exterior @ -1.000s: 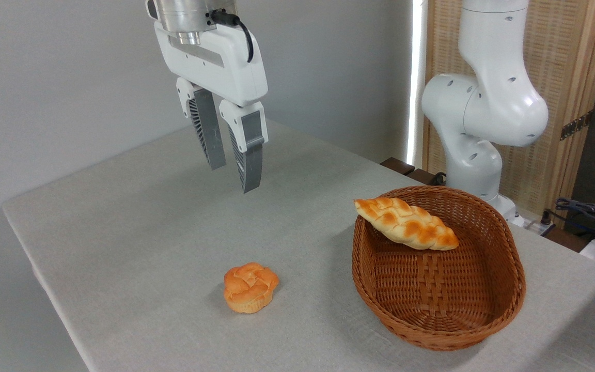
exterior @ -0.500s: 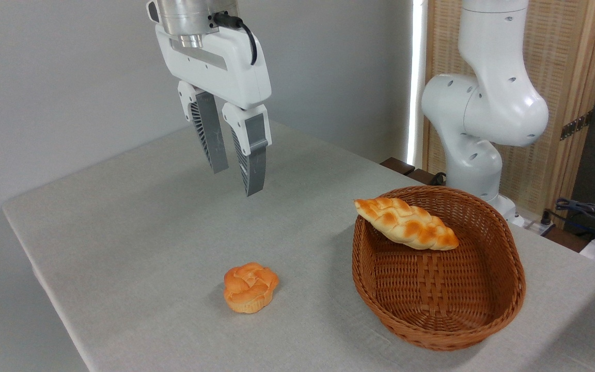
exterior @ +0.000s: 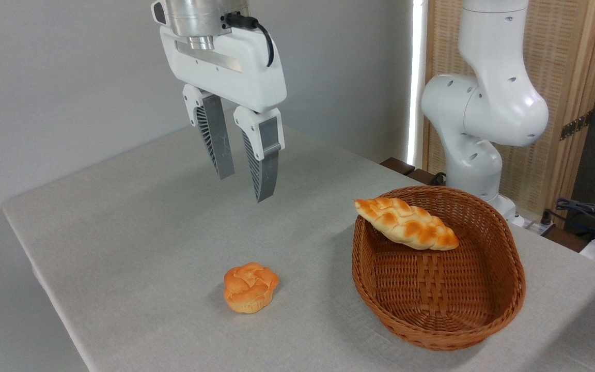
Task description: Put bread into the basket
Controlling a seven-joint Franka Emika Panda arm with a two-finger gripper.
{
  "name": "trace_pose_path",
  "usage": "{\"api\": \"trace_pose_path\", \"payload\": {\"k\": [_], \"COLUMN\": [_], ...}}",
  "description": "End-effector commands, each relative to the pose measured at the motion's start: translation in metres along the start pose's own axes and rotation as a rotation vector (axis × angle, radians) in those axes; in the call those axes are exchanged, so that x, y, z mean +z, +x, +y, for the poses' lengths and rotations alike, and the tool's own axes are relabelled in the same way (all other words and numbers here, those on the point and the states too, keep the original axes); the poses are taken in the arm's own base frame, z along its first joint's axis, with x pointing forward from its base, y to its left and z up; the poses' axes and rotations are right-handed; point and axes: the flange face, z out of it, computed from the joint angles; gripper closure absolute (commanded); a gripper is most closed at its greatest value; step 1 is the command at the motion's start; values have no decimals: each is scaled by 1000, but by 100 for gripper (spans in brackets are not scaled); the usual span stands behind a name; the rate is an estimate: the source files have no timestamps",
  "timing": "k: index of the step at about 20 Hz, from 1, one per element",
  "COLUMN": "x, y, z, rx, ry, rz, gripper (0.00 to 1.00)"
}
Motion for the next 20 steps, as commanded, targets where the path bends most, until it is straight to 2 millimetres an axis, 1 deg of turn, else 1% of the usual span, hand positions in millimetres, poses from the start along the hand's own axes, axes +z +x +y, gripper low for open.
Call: {"api": "trace_pose_path", "payload": {"k": [1,20], "x": [-5,-6], "y": [-6,-4], "z": [-9,-6], "rx": [0,14], "ry": [3,-19], "rz": [5,29], "gripper": [0,0]}}
